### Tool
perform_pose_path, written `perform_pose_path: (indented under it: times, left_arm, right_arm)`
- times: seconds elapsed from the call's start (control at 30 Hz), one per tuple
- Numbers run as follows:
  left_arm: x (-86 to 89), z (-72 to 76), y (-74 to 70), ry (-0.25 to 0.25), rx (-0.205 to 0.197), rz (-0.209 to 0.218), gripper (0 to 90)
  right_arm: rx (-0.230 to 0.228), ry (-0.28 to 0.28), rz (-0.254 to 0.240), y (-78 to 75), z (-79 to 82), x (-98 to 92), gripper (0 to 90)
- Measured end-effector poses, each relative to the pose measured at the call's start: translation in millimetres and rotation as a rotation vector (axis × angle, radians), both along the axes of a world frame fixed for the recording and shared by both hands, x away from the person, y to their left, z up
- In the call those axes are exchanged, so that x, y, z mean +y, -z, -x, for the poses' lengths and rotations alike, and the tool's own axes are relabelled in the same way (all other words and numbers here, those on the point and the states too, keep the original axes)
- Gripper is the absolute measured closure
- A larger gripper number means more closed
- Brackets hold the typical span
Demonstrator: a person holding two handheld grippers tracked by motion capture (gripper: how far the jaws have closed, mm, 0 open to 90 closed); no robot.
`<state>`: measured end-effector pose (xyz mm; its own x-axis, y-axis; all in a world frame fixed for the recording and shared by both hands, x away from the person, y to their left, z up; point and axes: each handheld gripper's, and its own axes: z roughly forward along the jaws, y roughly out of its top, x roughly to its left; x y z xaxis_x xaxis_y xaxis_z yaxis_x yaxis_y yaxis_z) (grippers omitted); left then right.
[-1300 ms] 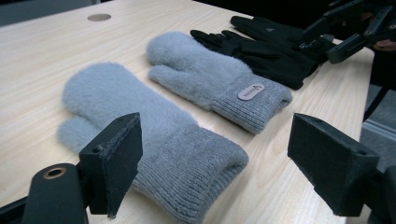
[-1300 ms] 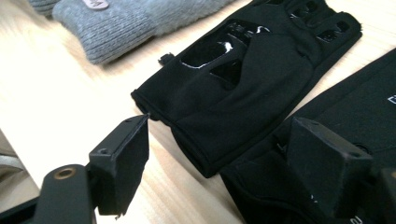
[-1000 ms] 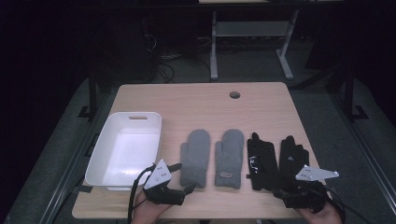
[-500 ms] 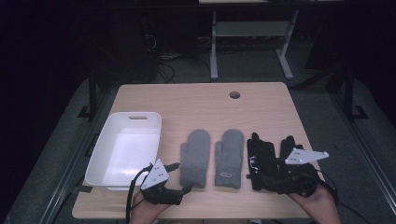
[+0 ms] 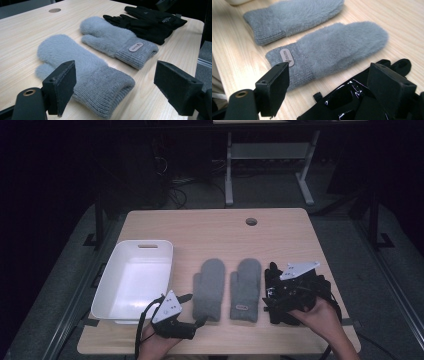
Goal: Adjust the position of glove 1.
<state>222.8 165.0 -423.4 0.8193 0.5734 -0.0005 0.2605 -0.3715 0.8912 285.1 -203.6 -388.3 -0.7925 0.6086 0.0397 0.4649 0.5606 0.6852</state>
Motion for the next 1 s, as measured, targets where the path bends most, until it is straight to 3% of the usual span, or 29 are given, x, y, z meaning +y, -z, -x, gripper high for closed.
perform_pose_path:
  times: [0.43,0.67,0.8,1.0]
  left_arm:
    - [-1.4,0.1,2.2,-0.005,0.011,-0.001,17.6]
    - [-0.6,-0.4,2.3,-0.014,0.018,0.005,17.6]
    - [-0.8,-0.5,2.5,-0.013,0.017,0.006,17.6]
    - [-0.7,-0.2,1.8,-0.014,0.009,0.006,17.6]
  right_arm:
    - [0.032,-0.081,0.066,3.2,-30.7,41.1,19.2]
    - [0.026,-0.116,0.122,6.7,-42.9,55.5,22.1]
    - [0.04,-0.13,0.155,13.8,-51.6,61.7,23.4]
    - [0.097,-0.131,0.206,31.5,-70.4,71.1,28.2]
